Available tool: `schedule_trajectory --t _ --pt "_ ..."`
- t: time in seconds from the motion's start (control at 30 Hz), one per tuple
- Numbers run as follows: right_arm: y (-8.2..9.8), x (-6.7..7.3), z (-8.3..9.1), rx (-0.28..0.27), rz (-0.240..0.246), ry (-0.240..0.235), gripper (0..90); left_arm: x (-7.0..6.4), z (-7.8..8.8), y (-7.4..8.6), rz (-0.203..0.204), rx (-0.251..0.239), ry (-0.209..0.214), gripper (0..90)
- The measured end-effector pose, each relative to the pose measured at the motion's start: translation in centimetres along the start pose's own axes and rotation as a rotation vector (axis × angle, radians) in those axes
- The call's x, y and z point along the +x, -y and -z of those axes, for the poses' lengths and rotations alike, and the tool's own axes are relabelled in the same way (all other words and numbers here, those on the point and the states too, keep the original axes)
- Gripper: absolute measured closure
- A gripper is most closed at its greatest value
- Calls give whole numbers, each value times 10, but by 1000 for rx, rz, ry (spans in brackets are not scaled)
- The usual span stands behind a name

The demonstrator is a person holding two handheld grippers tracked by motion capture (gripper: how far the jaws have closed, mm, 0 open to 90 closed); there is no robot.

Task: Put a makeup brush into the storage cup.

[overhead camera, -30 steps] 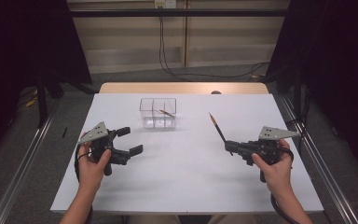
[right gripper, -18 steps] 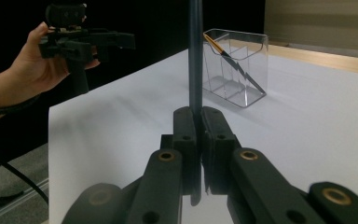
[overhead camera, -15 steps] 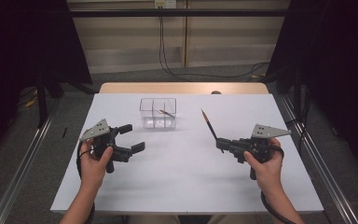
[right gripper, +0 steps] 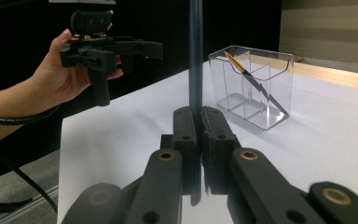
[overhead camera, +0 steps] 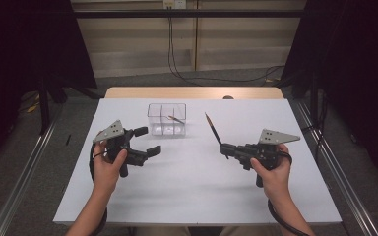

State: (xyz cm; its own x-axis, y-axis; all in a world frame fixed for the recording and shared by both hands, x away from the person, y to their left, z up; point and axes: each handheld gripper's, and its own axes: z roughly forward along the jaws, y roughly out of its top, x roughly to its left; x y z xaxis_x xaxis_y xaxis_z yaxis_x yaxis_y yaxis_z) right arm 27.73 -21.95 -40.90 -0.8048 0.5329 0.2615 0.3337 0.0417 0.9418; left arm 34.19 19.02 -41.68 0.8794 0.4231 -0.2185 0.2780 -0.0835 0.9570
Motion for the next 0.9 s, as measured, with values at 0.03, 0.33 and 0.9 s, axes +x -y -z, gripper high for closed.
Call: schedule_trajectory --t 0.03,0.33,0.9 --pt "0 0 -1 0 3 -1 855 0 -1 1 4 2 2 20" --pt "-4 4 -11 -19 3 -19 855 1 -1 0 3 3 2 20" --pt "-2 12 -35 -27 -1 -69 855 0 -3 2 7 13 7 18"
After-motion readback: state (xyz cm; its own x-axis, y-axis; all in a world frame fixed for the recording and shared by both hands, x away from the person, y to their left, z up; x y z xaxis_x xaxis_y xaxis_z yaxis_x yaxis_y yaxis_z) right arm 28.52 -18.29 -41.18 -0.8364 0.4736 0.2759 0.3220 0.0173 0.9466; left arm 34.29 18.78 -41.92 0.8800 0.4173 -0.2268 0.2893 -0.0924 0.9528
